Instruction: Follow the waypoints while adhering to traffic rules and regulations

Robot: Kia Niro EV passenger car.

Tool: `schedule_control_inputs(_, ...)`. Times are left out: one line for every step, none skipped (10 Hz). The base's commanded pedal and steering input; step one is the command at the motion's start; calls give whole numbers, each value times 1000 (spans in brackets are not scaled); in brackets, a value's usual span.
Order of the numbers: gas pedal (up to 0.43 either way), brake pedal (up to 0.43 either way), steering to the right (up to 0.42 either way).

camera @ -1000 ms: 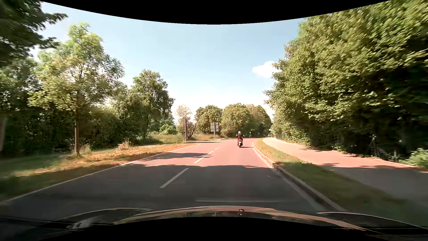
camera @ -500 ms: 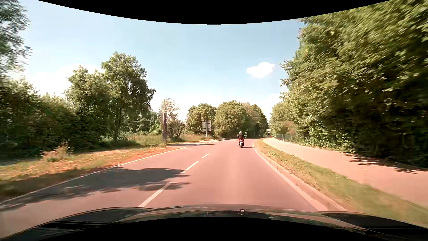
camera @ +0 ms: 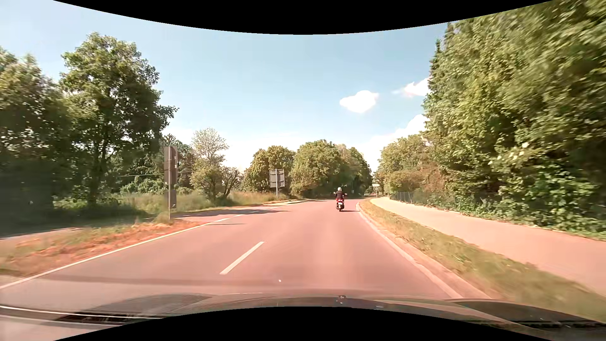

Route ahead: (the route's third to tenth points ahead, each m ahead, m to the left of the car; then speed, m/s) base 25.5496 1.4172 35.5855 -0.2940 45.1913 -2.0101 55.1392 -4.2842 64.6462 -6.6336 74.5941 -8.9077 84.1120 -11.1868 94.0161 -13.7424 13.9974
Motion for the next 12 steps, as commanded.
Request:
schedule_control_inputs(228, 6, 23)
schedule_control_inputs(228, 6, 22)
schedule_control_inputs(228, 6, 22)
schedule_control_inputs(228, 6, 22)
schedule_control_inputs(228, 6, 21)
schedule_control_inputs(228, 6, 21)
schedule_control_inputs(228, 12, 21)
schedule_control_inputs(228, 6, 21)
schedule_control_inputs(228, 6, 21)
schedule_control_inputs(228, 6, 21)
schedule_control_inputs(228, 6, 21)
schedule_control_inputs(228, 6, 21)
